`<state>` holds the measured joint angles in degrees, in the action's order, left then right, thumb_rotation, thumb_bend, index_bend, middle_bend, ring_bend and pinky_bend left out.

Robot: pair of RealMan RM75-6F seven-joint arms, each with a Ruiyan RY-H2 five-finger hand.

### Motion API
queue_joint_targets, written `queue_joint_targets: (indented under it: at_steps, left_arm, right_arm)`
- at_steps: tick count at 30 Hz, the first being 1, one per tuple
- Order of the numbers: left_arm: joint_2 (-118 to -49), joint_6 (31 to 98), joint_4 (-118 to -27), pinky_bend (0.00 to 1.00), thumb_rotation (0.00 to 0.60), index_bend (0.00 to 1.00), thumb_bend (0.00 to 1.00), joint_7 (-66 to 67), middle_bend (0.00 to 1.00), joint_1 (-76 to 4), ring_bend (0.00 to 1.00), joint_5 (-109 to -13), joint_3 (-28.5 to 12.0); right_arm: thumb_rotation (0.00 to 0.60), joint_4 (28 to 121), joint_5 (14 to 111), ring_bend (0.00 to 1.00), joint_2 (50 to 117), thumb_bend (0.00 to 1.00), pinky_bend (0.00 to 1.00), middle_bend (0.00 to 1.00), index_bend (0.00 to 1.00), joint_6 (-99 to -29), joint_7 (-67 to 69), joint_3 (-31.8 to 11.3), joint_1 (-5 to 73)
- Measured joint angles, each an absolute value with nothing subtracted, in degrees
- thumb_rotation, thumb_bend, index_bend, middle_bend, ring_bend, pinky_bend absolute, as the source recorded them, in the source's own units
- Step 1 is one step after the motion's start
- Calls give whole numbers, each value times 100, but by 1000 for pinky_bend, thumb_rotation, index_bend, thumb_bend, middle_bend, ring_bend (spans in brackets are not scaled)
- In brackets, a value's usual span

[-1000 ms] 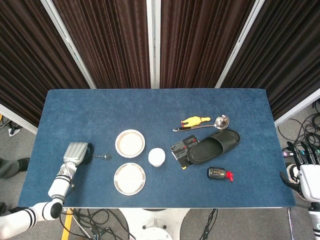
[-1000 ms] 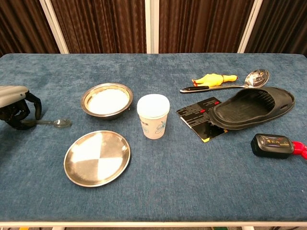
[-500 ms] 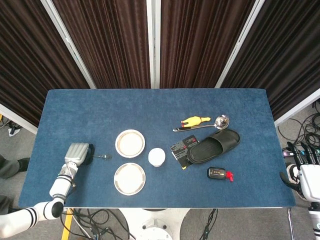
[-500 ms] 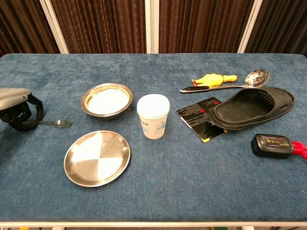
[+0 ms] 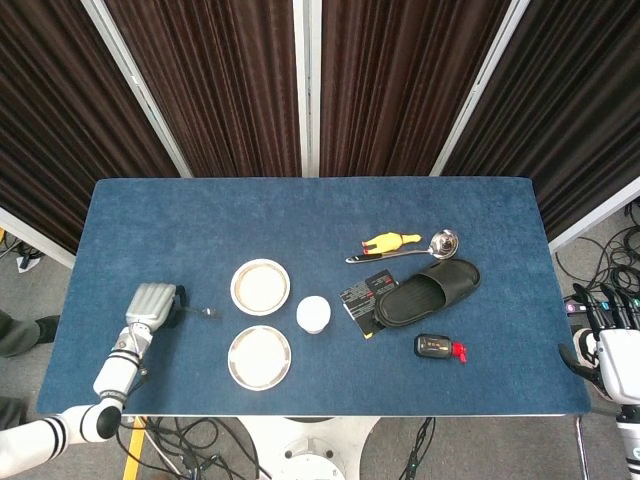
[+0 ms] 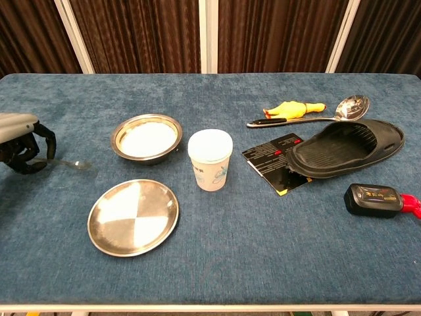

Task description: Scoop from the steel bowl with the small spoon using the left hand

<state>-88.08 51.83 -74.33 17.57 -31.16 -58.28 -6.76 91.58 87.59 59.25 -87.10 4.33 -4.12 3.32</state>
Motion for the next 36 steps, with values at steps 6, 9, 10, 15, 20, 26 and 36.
queue_joint_targets:
  at_steps: [6,9,10,15,20,26,36]
  left_arm:
    - [-8530,5578,-7738,1000,600,603,490,1953,973,-3182,912,-6086,-794]
    - [-8461,5659,-7837,1000,600,603,490,2166,973,-3290,912,-6184,-852]
    - [-8452,5677,-7857,1000,600,603,490,2246,972,-3331,912,-6212,-865]
    - [-8479,5791,-7928,1000,600,603,494,2842,973,-3595,912,-6346,-939]
    - [-8688,5940,-7866,1000,600,603,494,3594,973,-3892,913,-6409,-1007]
    - [-9142,6209,-7416,1000,600,603,494,4309,974,-4173,913,-6580,-1012]
    - [-9766,6450,-6681,1000,600,603,495,4876,975,-4393,915,-6844,-883]
  right_arm:
    - [600,9187,8789,0,5883,173,67,231,46,-8759,387,-441,341]
    - [600,9201,8809,0,5837,172,67,231,46,-8801,364,-474,352]
    - [600,9206,8810,0,5817,171,67,231,46,-8816,354,-488,355]
    - [600,9293,8804,0,5623,171,67,231,46,-8919,267,-603,378]
    - [600,9402,8820,0,5489,172,67,231,46,-8957,195,-657,407]
    - [600,9409,8787,0,5480,171,67,231,45,-8921,206,-650,414]
    - [600,9310,8645,0,5553,171,67,232,46,-8858,281,-627,383]
